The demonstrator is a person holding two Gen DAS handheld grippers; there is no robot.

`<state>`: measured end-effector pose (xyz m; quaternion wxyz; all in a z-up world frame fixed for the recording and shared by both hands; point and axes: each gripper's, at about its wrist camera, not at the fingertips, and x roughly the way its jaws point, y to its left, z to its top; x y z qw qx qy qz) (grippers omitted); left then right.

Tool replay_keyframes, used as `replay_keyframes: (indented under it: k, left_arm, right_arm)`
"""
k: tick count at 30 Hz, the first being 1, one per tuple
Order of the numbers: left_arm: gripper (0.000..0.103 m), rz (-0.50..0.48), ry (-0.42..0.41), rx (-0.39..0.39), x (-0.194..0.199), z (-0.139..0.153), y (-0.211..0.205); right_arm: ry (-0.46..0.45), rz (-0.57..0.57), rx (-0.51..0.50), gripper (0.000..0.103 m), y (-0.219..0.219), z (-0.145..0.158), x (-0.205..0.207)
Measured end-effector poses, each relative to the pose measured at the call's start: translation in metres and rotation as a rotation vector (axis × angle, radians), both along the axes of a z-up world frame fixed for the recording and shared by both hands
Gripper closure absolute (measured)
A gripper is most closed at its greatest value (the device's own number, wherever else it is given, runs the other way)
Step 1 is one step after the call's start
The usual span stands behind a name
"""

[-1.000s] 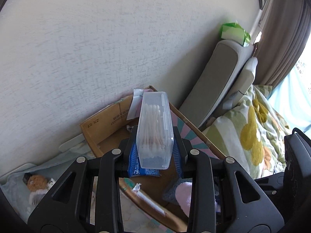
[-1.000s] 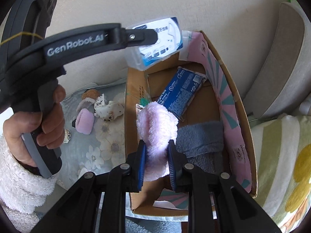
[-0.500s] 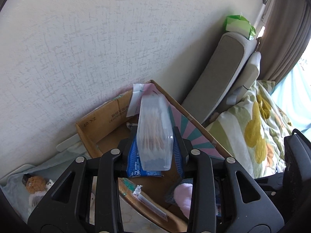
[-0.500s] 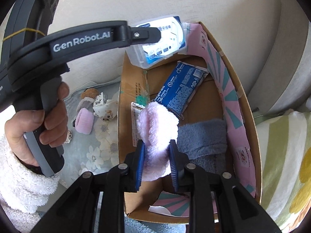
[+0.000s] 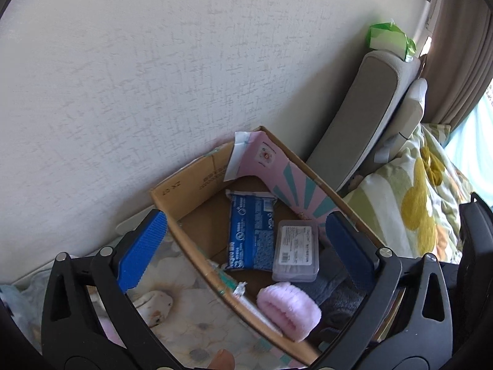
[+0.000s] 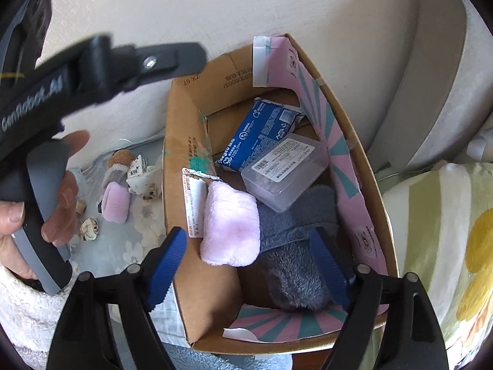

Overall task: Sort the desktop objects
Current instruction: 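Move both open tools back over the table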

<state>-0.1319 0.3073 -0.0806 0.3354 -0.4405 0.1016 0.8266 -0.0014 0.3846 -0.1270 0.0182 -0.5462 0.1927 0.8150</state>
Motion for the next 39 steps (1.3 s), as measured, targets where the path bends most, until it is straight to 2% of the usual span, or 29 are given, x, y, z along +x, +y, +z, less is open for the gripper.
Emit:
replay_keyframes:
  k: [10, 15, 23, 28, 31, 39]
  left_arm:
    - [0.0, 0.033, 0.074, -0.031, 0.007, 0.025, -0.031]
    - [0.0, 0.047, 0.061, 0.012, 0.005, 0.038, -0.06]
    - [0.0, 0.102, 0.097, 0.041, 0.016, 0.069, -0.12]
    - [0.0, 0.195, 0.133, 0.052, 0.021, 0.089, -0.177]
    - [0.0, 0.268, 0.128, 0.075, 0.023, 0.093, -0.217]
    - [0.0, 0.482, 0.143, 0.029, 0.044, 0.076, -0.31]
  right_arm:
    - [0.028, -0.011, 0.016, 0.024, -0.005, 0.016, 0.001]
    - [0.057, 0.004, 0.066, 0.024, -0.018, 0.032, 0.004]
    - [0.131, 0.031, 0.092, 0.024, -0.039, 0.061, 0.003]
    - [0.226, 0.084, 0.142, 0.024, -0.064, 0.092, 0.004]
    - [0.251, 0.125, 0.154, 0.024, -0.077, 0.1, 0.001]
    - [0.268, 0.242, 0.134, 0.024, -0.121, 0.09, -0.007]
